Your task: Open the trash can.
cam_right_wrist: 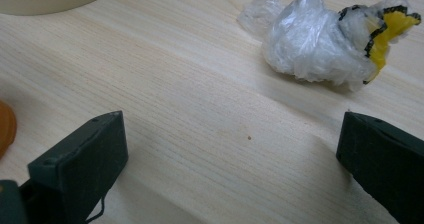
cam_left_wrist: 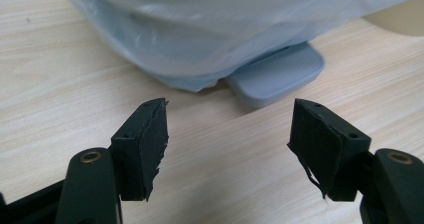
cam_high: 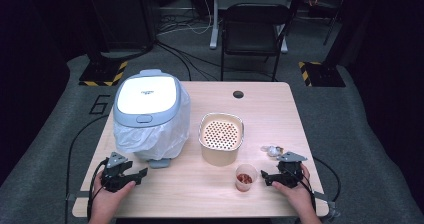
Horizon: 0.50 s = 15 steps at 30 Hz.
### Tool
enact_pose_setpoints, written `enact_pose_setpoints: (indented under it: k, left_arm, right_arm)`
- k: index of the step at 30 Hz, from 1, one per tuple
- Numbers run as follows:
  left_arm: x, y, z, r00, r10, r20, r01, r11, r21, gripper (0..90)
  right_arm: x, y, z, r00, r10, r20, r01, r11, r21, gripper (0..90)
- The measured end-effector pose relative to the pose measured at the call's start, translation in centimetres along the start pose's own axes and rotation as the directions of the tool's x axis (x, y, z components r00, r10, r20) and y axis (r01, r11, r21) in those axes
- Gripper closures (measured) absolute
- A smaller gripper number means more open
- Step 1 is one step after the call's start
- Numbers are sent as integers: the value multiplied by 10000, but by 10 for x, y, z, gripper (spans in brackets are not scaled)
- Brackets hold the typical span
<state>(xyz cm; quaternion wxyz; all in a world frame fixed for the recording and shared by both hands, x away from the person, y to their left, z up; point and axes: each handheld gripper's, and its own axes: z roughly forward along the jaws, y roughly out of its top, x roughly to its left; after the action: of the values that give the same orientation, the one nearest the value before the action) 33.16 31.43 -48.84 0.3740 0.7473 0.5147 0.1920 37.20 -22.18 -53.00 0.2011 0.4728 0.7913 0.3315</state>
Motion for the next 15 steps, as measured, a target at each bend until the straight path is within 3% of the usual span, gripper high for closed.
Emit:
enact_pose_setpoints:
  k: [6, 8, 12, 13, 15]
  left_arm:
    - [-14, 4, 6, 9993, 356, -75, -356, 9993, -68, 342]
    - [-23, 6, 10, 9996, 253, 134, -252, 9997, -48, 370]
    - [-31, 6, 14, 9998, 119, 167, -118, 9999, -76, 382]
    - [-37, 8, 17, 9999, -125, 117, 126, 9999, -78, 388]
    - [-41, 10, 19, 10000, -79, 34, 80, 9999, -99, 401]
  right_arm:
    - [0, 0, 0, 10000, 4, 0, -4, 10000, 0, 0]
    - [0, 0, 0, 10000, 6, -1, -6, 10000, 3, 0]
    - [0, 0, 0, 10000, 6, 1, -6, 10000, 0, 0]
    - [0, 0, 0, 10000, 1, -1, -1, 10000, -1, 0]
    - [0, 0, 0, 10000, 4, 1, -4, 10000, 1, 0]
